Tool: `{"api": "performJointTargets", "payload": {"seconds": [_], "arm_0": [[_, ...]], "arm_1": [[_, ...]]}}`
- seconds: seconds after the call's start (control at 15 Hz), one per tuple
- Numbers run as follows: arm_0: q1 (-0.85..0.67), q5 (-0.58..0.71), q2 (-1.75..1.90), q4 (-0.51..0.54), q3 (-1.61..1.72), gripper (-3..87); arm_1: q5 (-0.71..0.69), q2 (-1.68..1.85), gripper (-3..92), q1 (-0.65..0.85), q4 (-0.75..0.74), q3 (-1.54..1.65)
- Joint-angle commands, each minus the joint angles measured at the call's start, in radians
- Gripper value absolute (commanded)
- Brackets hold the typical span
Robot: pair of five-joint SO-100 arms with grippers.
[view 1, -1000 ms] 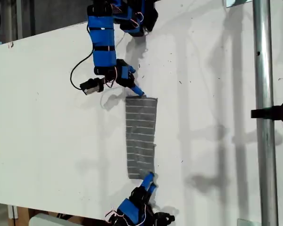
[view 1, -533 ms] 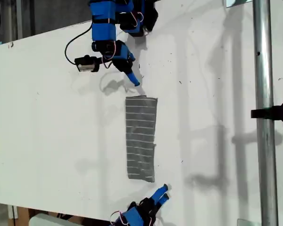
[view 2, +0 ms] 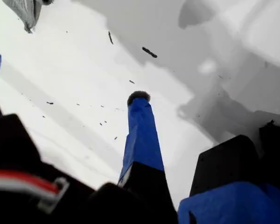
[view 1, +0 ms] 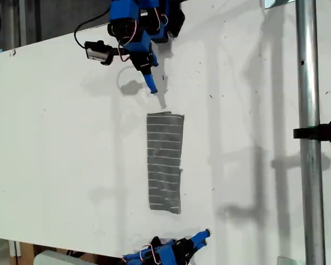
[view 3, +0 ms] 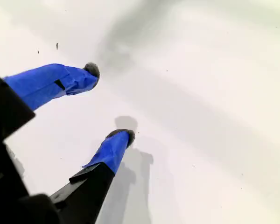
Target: Grasp corners of a towel and fold twice.
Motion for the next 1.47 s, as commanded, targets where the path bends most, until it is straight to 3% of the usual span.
{"api": "performJointTargets", "payload": {"seconds": [0.0,0.2,0.53,0.67,0.73,0.8,1.0,1.2,1.4], "arm_0": [[-0.035,0.031,0.006,-0.02,0.0,21.2],[-0.066,0.063,0.006,-0.014,-0.005,21.1],[-0.072,0.075,0.006,-0.009,-0.011,21.1],[-0.072,0.077,0.006,-0.009,-0.015,21.1],[-0.071,0.075,0.006,-0.009,-0.017,21.0],[-0.069,0.075,0.006,-0.009,-0.018,21.0],[-0.067,0.075,0.006,-0.008,-0.021,21.0],[-0.077,0.095,0.006,-0.003,-0.026,21.0],[-0.084,0.109,0.006,0.0,-0.031,21.0]], "arm_1": [[-0.049,-0.232,51.0,0.029,-0.149,-0.094],[-0.1,-0.634,52.2,0.048,-0.336,-0.311],[-0.11,-1.088,49.5,0.101,-0.436,-0.624],[-0.106,-1.187,43.0,0.095,-0.46,-0.723],[-0.109,-1.233,33.8,0.089,-0.46,-0.781],[-0.1,-1.276,16.3,0.086,-0.462,-0.827],[-0.106,-1.391,0.6,0.104,-0.453,-0.963],[-0.115,-1.33,-0.2,0.149,-0.321,-0.953],[-0.106,-0.887,-0.2,0.183,-0.155,-0.615]]}}
